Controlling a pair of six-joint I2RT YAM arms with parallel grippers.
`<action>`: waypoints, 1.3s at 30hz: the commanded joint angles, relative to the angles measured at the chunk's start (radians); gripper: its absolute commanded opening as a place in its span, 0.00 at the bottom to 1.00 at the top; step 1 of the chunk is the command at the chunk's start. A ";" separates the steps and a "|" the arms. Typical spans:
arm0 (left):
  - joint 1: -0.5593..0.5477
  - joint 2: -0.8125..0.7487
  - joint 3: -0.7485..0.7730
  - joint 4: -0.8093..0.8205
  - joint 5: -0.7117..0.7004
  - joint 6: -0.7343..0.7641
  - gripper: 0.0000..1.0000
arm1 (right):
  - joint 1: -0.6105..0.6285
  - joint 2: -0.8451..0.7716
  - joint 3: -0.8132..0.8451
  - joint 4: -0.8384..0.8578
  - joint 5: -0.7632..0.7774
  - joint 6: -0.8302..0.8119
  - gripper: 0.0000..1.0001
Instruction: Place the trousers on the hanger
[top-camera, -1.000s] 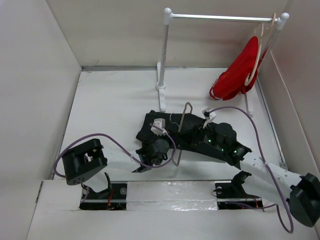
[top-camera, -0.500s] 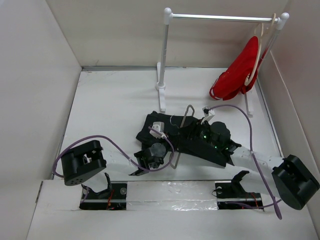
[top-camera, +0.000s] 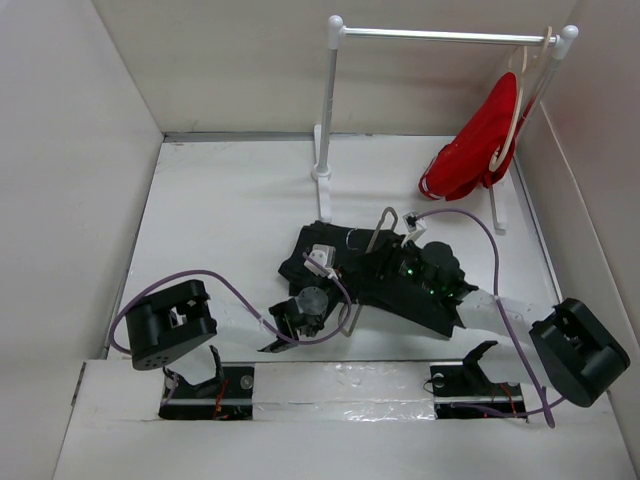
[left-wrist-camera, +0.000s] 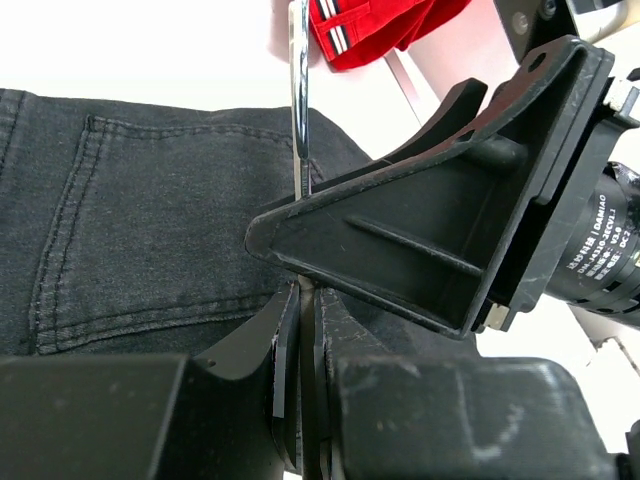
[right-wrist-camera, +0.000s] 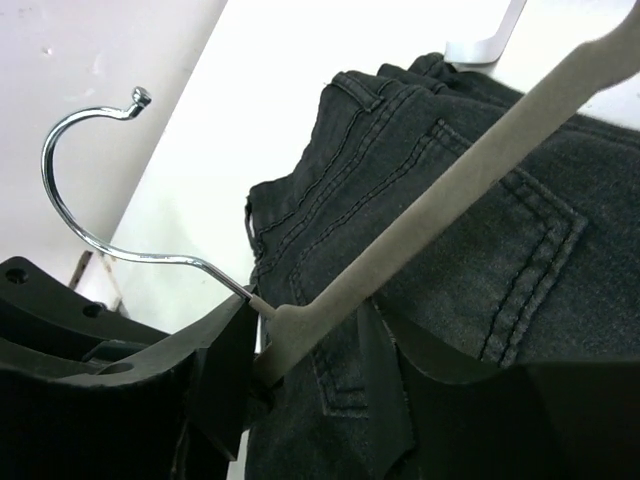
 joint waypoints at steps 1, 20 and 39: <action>-0.008 -0.012 0.037 0.154 0.030 0.057 0.00 | -0.004 0.004 0.005 0.138 -0.063 0.037 0.42; -0.008 -0.285 0.103 -0.126 0.015 0.160 0.43 | -0.090 -0.093 0.235 0.089 -0.036 0.122 0.00; -0.008 -0.779 0.007 -0.438 -0.131 0.080 0.50 | -0.171 0.089 0.623 0.108 -0.059 0.229 0.00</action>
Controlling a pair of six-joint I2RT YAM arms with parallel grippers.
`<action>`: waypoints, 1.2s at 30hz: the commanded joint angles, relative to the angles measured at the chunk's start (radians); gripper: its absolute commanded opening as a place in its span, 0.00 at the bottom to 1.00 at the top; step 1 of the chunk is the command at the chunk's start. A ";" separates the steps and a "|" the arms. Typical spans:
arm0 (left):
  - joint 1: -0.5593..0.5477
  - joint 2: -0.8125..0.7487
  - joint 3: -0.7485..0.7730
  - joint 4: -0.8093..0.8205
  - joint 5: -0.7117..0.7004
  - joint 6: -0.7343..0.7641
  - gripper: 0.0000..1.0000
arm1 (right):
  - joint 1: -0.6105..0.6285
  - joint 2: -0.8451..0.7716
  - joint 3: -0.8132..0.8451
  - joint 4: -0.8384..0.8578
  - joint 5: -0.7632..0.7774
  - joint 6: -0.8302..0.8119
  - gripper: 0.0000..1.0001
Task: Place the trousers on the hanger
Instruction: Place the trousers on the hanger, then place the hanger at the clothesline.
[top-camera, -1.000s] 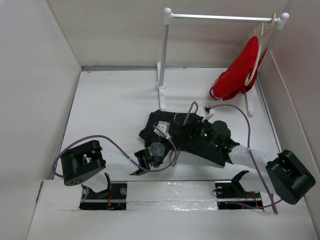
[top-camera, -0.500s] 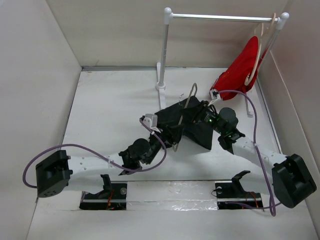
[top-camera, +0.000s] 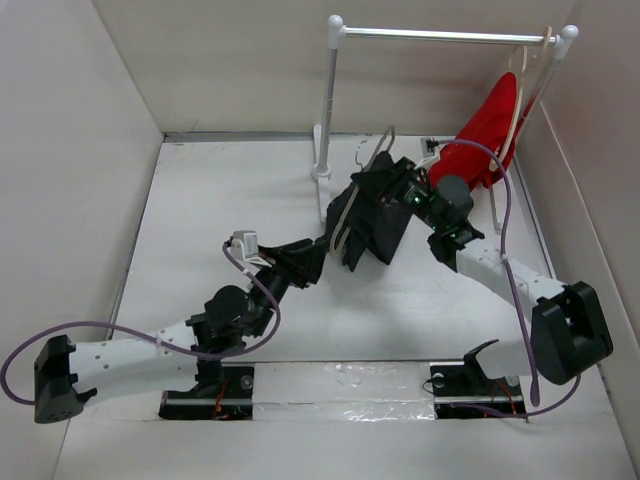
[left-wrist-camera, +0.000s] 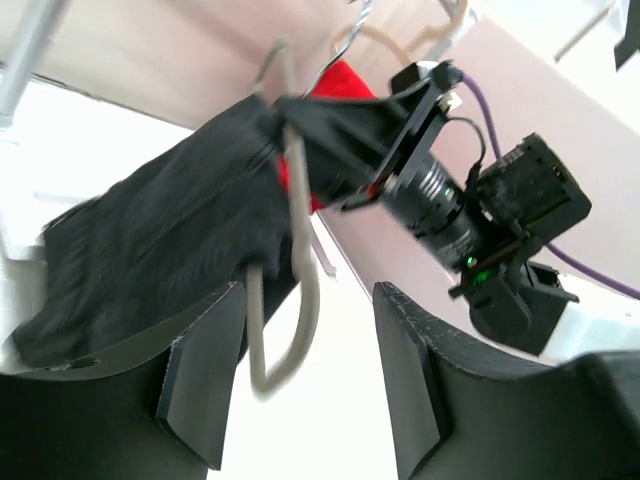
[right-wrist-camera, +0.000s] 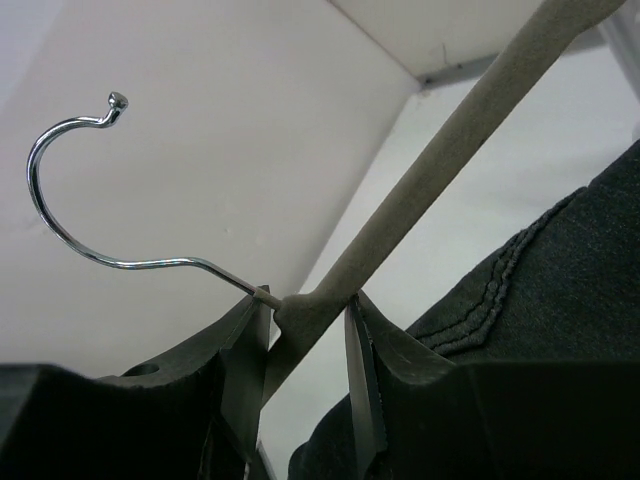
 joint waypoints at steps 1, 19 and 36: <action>-0.005 -0.097 -0.001 -0.101 -0.063 -0.017 0.50 | -0.031 0.008 0.192 0.145 0.040 -0.004 0.00; -0.005 -0.522 -0.024 -0.648 -0.173 -0.149 0.48 | -0.192 0.410 0.805 -0.031 -0.054 0.056 0.00; -0.005 -0.526 -0.047 -0.688 -0.176 -0.181 0.47 | -0.308 0.539 1.017 -0.081 -0.104 0.092 0.00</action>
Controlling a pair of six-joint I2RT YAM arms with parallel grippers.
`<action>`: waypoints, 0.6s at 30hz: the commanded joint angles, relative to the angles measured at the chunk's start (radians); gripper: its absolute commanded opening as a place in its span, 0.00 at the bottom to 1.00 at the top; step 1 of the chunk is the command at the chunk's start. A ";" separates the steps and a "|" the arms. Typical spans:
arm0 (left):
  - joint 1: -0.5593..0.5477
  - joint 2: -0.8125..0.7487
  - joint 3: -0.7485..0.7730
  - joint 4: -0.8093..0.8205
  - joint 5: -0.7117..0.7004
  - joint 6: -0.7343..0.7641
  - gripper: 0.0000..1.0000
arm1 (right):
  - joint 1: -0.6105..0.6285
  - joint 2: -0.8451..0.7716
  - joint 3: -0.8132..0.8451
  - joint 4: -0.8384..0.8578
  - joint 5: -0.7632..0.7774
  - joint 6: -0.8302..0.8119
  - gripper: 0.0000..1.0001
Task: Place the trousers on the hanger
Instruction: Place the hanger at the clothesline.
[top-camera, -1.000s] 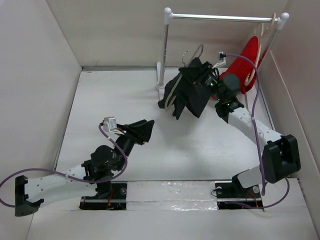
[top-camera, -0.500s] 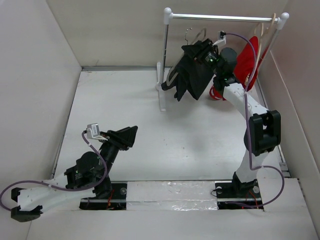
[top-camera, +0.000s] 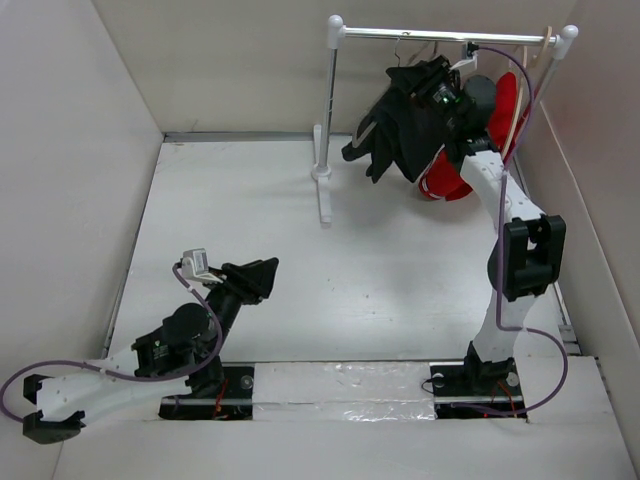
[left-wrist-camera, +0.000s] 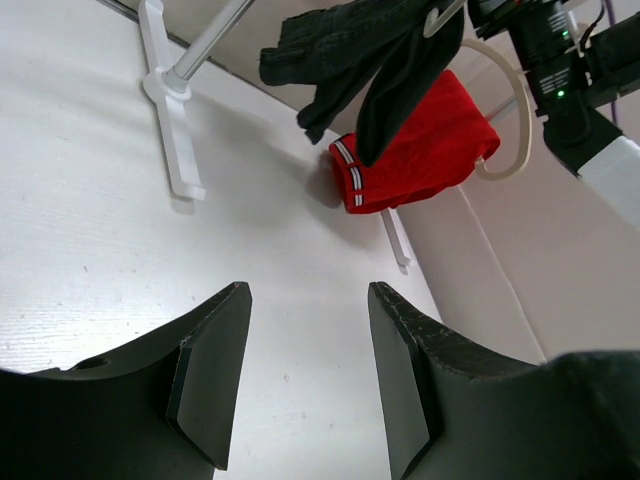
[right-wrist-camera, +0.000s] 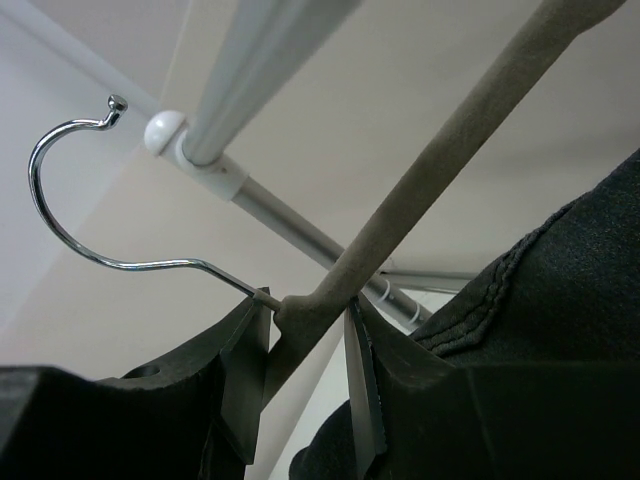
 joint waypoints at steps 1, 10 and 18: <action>-0.005 0.020 -0.009 0.025 0.000 -0.012 0.47 | -0.021 -0.016 0.096 0.146 -0.017 0.029 0.00; -0.005 0.033 -0.020 0.036 0.027 -0.030 0.47 | -0.069 0.059 0.236 0.071 -0.032 0.026 0.00; -0.005 0.046 -0.008 0.054 0.026 -0.010 0.47 | -0.099 0.098 0.208 0.101 -0.041 0.039 0.00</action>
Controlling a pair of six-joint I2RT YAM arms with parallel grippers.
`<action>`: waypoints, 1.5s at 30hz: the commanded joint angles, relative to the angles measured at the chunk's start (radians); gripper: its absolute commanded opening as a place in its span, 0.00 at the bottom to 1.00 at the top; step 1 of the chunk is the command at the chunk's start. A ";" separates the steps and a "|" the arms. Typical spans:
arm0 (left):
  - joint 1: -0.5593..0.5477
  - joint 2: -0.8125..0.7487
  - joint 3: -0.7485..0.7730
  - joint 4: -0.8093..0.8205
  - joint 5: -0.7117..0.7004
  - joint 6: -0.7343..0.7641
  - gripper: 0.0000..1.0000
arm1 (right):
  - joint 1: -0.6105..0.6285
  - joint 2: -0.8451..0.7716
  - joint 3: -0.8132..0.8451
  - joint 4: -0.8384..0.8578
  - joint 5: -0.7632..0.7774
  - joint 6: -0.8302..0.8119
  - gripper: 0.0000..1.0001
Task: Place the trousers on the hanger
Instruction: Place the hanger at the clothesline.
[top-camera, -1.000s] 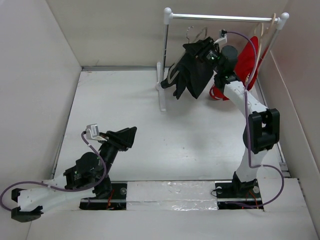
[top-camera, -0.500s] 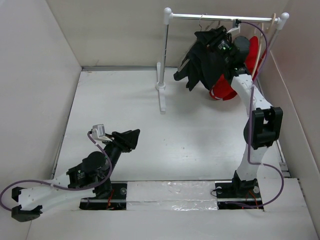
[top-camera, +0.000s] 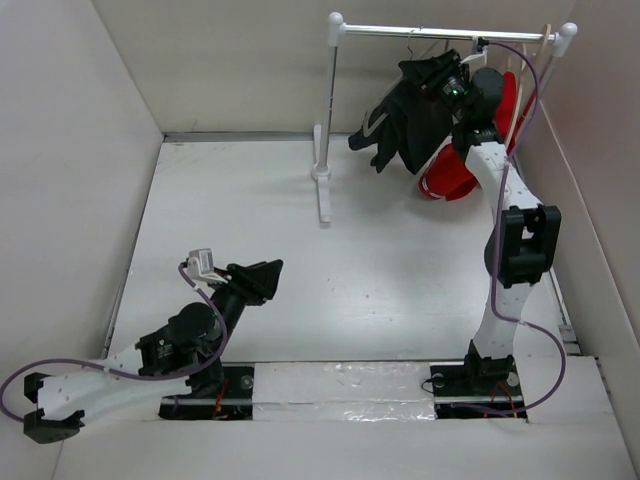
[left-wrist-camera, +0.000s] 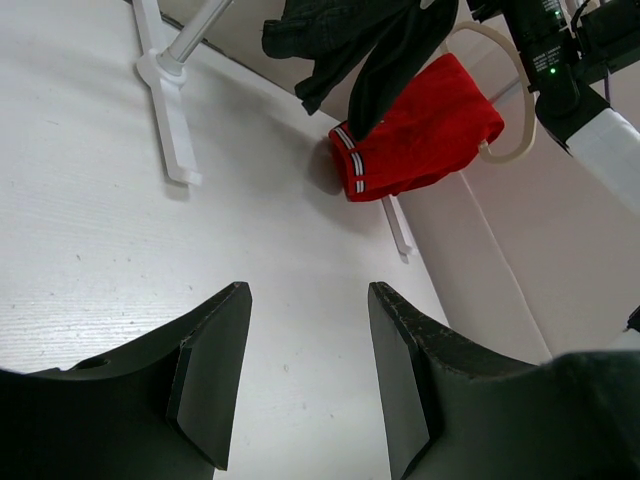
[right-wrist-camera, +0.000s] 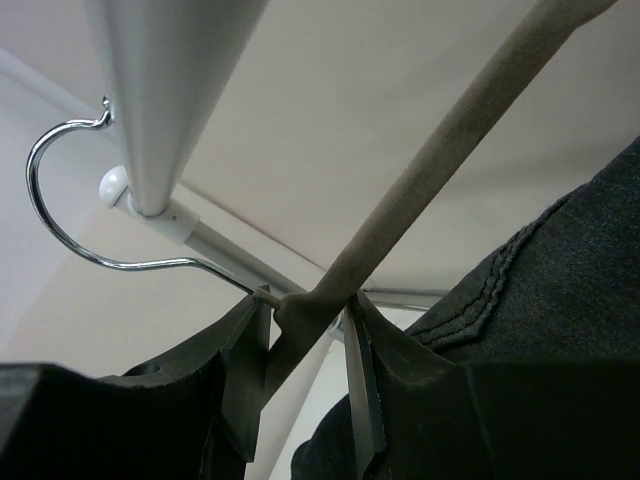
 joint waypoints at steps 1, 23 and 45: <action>-0.005 0.019 0.013 0.043 0.007 0.015 0.47 | -0.021 -0.020 0.049 0.149 -0.018 0.013 0.00; -0.005 0.078 0.034 0.074 0.005 0.024 0.47 | -0.073 0.040 0.153 0.192 -0.013 0.101 0.00; -0.005 0.150 0.090 0.096 0.016 0.052 0.66 | -0.071 -0.159 -0.175 0.289 -0.030 -0.007 0.83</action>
